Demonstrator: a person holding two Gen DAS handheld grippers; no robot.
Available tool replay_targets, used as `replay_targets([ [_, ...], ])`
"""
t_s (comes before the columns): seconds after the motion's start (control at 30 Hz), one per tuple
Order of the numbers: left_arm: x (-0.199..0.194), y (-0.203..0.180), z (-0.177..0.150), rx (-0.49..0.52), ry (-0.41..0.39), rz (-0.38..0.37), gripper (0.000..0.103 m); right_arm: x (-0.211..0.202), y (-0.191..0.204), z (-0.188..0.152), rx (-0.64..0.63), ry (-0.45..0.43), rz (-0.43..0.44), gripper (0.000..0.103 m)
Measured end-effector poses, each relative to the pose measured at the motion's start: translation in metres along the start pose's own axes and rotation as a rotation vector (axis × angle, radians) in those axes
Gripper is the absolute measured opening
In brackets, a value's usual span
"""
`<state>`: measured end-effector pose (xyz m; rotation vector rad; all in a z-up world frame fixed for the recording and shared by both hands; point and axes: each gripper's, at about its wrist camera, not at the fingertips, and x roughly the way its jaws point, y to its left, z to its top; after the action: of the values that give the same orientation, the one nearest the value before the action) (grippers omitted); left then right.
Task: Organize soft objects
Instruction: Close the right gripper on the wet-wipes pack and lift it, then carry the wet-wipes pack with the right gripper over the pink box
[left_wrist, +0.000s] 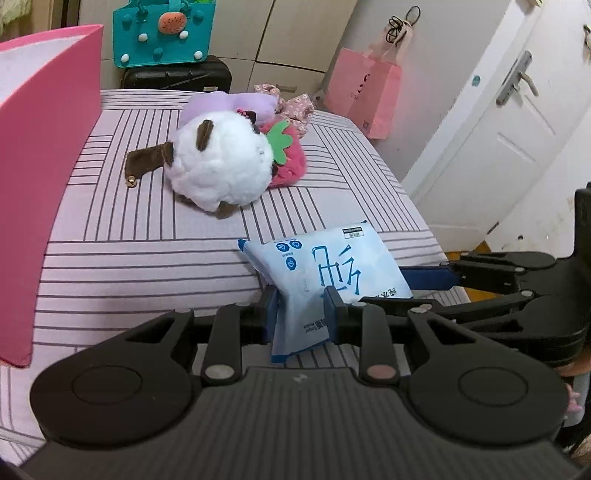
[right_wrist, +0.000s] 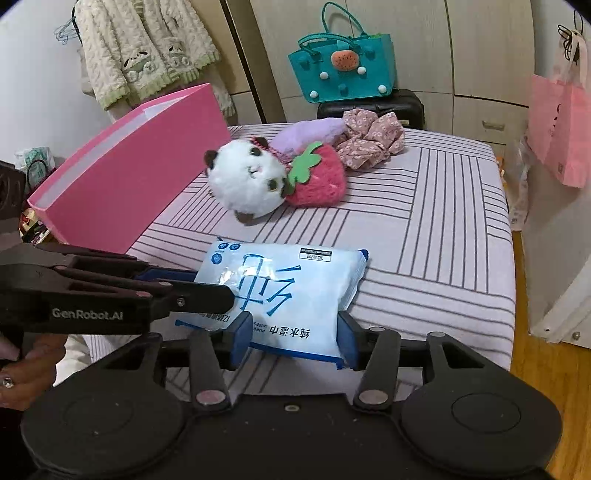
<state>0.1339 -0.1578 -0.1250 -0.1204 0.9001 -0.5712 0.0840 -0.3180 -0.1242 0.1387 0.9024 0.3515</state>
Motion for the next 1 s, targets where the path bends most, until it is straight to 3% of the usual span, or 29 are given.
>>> replay_targets([
  [0.6, -0.061, 0.004, -0.006, 0.103, 0.021, -0.019, 0.026, -0.041, 0.050, 0.005, 0.000, 0.006, 0.034, 0.061],
  [0.83, -0.097, 0.026, -0.014, 0.077, 0.011, -0.037, 0.026, -0.054, 0.088, 0.009, -0.082, -0.022, 0.035, 0.046],
  [1.0, -0.129, 0.042, -0.013, 0.071, 0.030, -0.054, 0.026, -0.057, 0.113, 0.020, -0.119, -0.006, 0.038, 0.044],
])
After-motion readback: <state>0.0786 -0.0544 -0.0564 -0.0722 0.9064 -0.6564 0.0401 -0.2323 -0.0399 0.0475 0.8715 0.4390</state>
